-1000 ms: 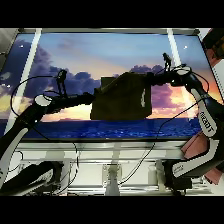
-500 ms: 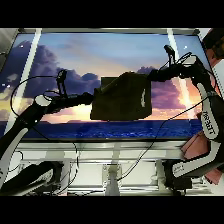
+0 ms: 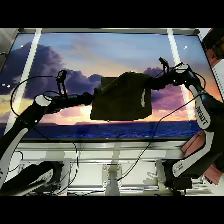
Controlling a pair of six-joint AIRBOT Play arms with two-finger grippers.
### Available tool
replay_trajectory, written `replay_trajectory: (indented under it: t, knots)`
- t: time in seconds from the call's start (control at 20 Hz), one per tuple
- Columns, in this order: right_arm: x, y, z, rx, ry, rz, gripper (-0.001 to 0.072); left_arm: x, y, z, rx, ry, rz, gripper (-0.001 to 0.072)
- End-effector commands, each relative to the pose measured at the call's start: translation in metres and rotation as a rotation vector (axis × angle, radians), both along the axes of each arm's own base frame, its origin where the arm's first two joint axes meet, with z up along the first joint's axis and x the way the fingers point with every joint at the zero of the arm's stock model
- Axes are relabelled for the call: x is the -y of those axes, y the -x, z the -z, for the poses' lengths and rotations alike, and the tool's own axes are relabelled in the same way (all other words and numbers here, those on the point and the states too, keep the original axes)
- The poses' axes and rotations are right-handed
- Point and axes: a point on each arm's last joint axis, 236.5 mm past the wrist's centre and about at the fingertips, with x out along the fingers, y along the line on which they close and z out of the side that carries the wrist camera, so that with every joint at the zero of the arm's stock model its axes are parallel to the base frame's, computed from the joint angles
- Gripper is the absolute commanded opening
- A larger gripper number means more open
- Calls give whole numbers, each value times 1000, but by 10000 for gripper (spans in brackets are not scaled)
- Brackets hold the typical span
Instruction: Fold the clothes and pants, and hang the long-sleeved shirts on hangers.
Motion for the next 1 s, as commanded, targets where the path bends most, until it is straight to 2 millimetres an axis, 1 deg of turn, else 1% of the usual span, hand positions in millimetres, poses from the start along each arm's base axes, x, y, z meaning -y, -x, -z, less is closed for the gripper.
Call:
replay_trajectory:
  t: [0.0,0.05,0.1,0.2,0.25,0.3,0.35,0.4,0.45,0.5,0.55,0.6,0.65,0.7,0.75,0.8,0.85,0.9,0.95]
  knots:
    - [-20,-20,6,21,-147,71,379,0,0,0,1,-1,0,653]
    - [-19,-21,9,21,-144,72,369,0,0,0,1,-1,0,654]
    - [-19,-21,9,37,-136,56,336,0,0,0,1,-1,0,654]
    - [-21,-23,6,57,-143,41,305,0,0,0,1,-1,0,654]
    - [-22,-24,4,64,-151,39,233,0,0,0,1,-1,0,653]
    - [-24,-23,2,65,-162,32,126,0,0,0,1,-1,0,653]
    - [-27,-22,-2,65,-175,26,40,0,0,0,1,-1,0,653]
    - [-29,-19,-9,69,-181,11,37,0,0,0,1,-1,0,653]
    - [-31,-16,-21,76,-187,-15,37,0,0,0,1,-1,0,653]
    - [-31,-13,-37,91,-195,-40,37,0,0,0,1,-1,0,653]
    - [-29,-13,-58,119,-199,-61,37,0,0,0,1,-1,0,653]
    - [-22,-16,-80,160,-193,-67,37,0,0,0,0,0,0,653]
    - [-10,-21,-103,216,-167,-58,37,0,0,0,0,0,1,653]
    - [4,-28,-121,265,-127,-40,37,1,0,0,0,1,3,653]
    - [23,-34,-134,304,-73,-5,37,1,1,0,-1,1,4,653]
    - [43,-40,-141,324,-17,40,37,3,2,0,-5,5,9,653]
    - [63,-44,-139,324,38,89,37,7,6,0,-10,7,24,653]
    - [78,-44,-130,299,80,121,36,12,10,1,-18,10,43,653]
    - [92,-40,-114,253,139,139,37,18,15,1,-22,11,63,653]
